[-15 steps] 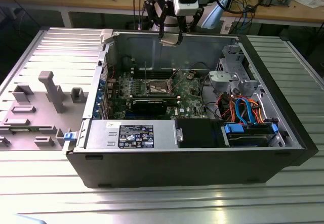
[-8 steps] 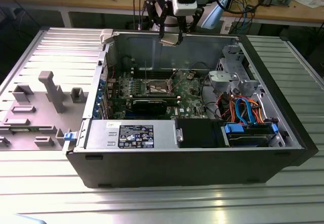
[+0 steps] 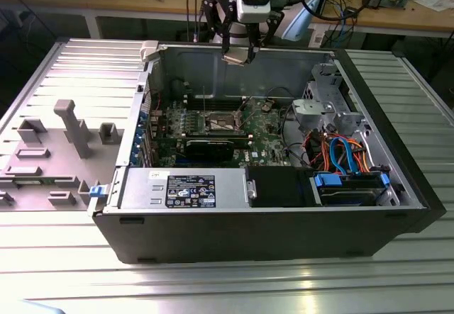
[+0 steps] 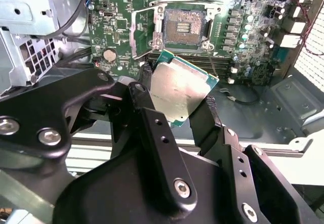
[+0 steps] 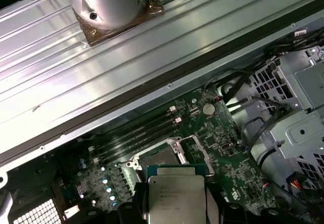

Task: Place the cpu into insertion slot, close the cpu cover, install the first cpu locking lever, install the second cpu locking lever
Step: 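Place the cpu into insertion slot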

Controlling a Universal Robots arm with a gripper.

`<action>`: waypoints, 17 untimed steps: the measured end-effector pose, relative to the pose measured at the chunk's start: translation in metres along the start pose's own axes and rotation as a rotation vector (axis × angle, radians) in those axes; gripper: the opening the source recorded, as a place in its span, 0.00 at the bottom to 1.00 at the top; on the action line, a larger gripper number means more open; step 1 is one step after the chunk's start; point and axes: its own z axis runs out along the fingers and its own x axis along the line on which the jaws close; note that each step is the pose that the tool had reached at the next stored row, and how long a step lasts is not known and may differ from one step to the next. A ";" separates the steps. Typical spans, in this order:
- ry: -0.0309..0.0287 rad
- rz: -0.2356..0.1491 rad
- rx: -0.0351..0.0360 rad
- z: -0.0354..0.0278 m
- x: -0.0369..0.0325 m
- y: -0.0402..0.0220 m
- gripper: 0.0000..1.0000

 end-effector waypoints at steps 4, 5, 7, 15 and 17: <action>-0.0046 0.052 -0.0011 0.0011 0.0000 -0.0001 0.55; -0.0057 0.064 -0.0014 0.0014 0.0000 -0.0002 0.55; -0.0082 0.093 -0.0020 0.0020 0.0000 -0.0002 0.55; -0.0180 0.206 -0.0040 0.0040 -0.0001 -0.0004 0.55; -0.0190 0.218 -0.0041 0.0041 -0.0001 -0.0004 0.55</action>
